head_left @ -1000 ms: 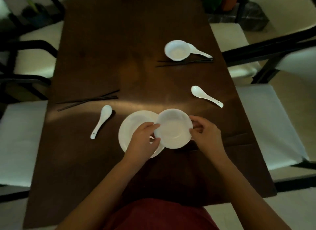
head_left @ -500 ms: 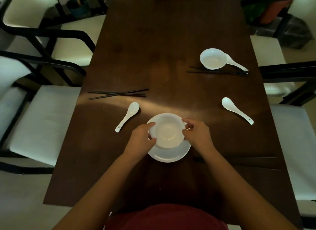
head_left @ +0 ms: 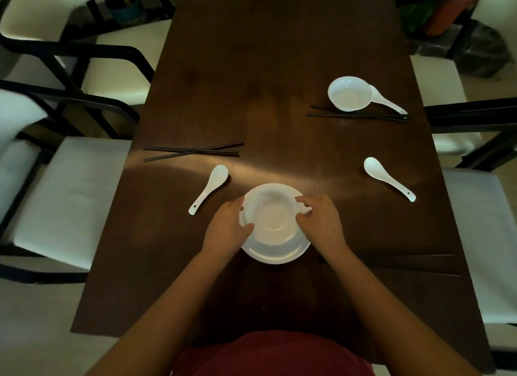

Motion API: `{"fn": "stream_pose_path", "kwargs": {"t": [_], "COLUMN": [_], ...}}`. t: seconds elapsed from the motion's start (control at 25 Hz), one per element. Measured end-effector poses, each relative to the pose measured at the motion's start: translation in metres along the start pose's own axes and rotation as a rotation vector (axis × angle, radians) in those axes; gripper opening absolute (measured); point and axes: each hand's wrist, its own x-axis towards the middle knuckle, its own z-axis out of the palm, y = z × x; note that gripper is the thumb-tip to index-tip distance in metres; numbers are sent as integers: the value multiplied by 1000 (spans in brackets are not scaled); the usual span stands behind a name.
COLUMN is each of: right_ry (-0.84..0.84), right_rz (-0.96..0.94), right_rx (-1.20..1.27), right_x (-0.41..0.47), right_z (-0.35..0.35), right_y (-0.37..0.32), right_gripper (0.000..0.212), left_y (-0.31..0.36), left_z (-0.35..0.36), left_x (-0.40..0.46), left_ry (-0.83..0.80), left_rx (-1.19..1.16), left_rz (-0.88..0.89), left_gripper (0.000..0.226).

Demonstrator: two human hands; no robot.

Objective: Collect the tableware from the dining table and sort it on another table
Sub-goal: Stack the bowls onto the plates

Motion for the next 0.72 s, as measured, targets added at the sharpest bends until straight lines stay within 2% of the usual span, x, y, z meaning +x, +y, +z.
{"fn": "stream_pose_path", "kwargs": {"t": [0.08, 0.2, 0.28, 0.36, 0.52, 0.72], "right_ry": [-35, -74, -82, -85, -6, 258], "right_rz": [44, 96, 86, 53, -82, -249], "right_rx": [82, 140, 138, 107, -29, -272], "right_x": [-1, -2, -2, -2, 15, 78], "right_z": [0, -2, -4, -8, -33, -101], "right_y": [2, 7, 11, 13, 15, 11], "right_gripper": [35, 34, 34, 34, 31, 39], "left_y": [-2, -4, -4, -4, 13, 87], "left_z": [2, 5, 5, 2, -14, -33], "left_x": [1, 4, 4, 7, 30, 96], "left_ry": [3, -32, -58, -54, 32, 140], "left_rx": [-115, -272, -279, -167, 55, 306], "left_rz": [-84, -125, -114, -73, 201, 601], "left_gripper": [38, 35, 36, 37, 41, 45]}}
